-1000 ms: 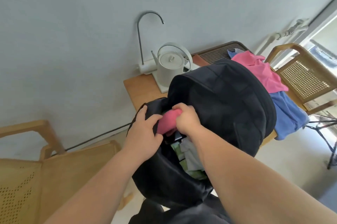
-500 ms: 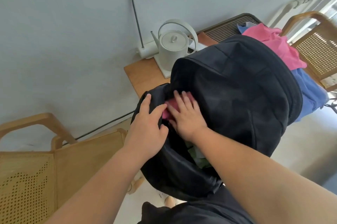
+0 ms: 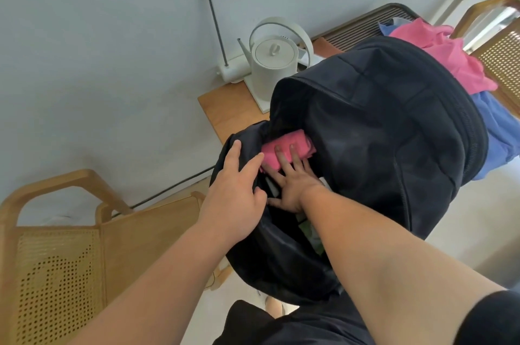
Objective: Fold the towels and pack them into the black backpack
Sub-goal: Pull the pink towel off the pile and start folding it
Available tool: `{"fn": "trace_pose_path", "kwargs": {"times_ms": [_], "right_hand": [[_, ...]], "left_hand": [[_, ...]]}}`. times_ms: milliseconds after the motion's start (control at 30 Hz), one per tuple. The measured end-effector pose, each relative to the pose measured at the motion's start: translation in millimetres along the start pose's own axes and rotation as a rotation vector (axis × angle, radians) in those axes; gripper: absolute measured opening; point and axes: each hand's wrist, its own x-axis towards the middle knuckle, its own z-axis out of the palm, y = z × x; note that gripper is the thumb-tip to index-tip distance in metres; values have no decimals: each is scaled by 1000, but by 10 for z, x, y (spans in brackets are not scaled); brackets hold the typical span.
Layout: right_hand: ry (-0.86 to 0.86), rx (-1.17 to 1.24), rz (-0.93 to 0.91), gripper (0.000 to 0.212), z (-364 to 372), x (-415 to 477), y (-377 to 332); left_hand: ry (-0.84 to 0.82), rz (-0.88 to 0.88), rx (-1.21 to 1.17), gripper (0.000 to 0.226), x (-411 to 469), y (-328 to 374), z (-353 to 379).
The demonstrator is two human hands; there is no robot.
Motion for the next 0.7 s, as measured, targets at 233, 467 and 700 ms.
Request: {"fn": "trace_pose_path", "kwargs": {"times_ms": [233,467,700], "right_hand": [[-32,41,49,84,-302,-261,-98],[305,83,43,72,-679,-1147,-108],[765,-109,1,70,-1289,-2000,235]], "left_hand": [[33,39,87,62,-15,12,-36],[206,61,54,60,6,236,-227],[524,240,-93,49,255,936,-520]]}}
